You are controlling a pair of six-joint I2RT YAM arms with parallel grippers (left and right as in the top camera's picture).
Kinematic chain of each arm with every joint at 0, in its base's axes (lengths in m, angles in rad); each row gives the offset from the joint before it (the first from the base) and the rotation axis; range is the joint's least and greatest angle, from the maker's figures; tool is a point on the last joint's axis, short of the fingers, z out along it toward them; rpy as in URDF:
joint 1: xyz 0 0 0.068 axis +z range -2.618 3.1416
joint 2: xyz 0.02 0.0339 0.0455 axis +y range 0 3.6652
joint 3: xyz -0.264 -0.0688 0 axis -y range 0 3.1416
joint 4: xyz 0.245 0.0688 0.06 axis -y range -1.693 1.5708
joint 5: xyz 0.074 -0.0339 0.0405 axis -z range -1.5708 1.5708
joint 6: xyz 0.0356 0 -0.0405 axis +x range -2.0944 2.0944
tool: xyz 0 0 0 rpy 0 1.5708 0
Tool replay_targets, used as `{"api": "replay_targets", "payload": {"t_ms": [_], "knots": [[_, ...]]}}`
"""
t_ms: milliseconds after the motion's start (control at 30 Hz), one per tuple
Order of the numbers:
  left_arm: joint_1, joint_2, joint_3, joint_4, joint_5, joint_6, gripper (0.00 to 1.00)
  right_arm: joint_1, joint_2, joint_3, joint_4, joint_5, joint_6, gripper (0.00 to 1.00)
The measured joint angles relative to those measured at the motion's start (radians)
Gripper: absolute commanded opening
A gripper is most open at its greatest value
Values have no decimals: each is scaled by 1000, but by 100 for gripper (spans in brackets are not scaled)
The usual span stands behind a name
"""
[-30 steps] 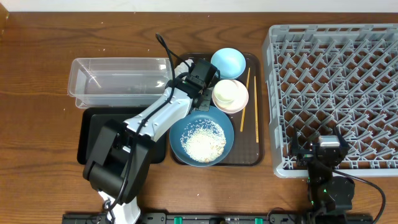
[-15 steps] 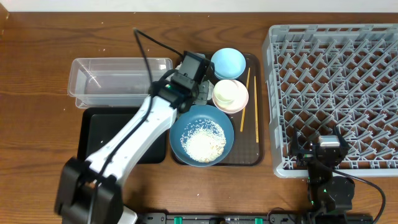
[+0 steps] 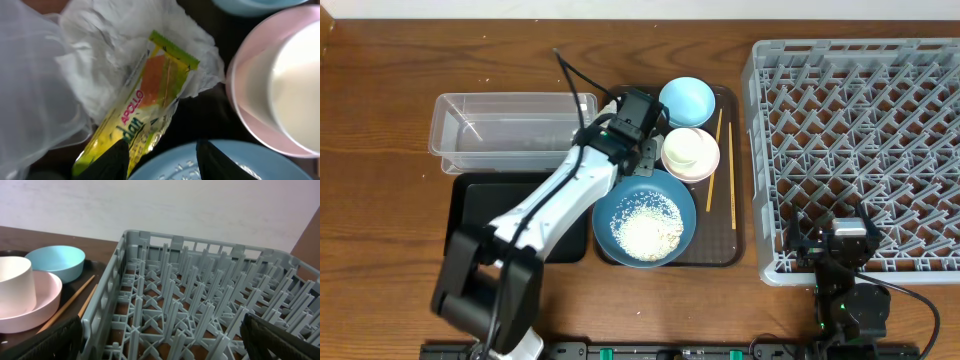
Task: Sort waste into correct bins and load items into the dishwasher rack
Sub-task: 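Lower the left gripper and grasp the yellow Apollo wrapper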
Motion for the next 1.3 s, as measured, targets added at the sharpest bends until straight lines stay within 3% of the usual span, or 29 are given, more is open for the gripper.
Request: {"api": "replay_targets", "payload": {"t_ms": [800,1033,1300], "knots": [[-42,95,0,12,-3,0,47,0,0,0,0,0,0,99],[-58,95,0,-8,-3,26,52,0,0,0,0,0,0,99],[-59,95,0,1,-39,42,52,0,0,0,0,0,0,99]]}}
